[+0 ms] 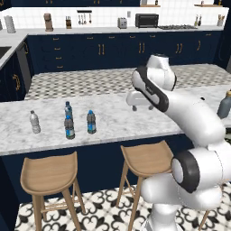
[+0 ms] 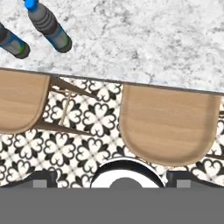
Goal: Move the plastic bottles in the middle to the plastics group, and the glass bottles in the middle to the glass group.
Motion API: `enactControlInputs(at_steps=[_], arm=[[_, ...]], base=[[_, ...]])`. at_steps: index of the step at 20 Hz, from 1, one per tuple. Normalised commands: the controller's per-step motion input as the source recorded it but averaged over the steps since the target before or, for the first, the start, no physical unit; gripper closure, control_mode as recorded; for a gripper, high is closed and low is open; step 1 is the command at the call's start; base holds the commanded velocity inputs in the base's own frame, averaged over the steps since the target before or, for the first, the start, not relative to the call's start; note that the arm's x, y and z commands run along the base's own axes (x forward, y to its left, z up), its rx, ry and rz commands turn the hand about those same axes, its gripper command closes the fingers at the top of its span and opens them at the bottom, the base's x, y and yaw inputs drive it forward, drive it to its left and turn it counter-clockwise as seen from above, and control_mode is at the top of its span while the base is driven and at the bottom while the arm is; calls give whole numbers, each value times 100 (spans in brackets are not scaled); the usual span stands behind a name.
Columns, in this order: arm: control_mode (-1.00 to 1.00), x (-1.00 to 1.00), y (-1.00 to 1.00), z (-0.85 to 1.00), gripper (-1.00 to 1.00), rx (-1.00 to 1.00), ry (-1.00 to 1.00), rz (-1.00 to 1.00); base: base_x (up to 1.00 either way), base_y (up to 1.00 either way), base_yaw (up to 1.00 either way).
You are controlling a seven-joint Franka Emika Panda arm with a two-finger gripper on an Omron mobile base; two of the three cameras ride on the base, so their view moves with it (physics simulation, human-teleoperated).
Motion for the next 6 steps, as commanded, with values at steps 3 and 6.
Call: enactControlInputs(at_steps=[3,6], arm=[[-100,-99,-58,4,-100,-1,-5,-4],[-100,-60,-5,0,-100,-11,-8,-8]], base=[[0,0,0],[0,0,0]])
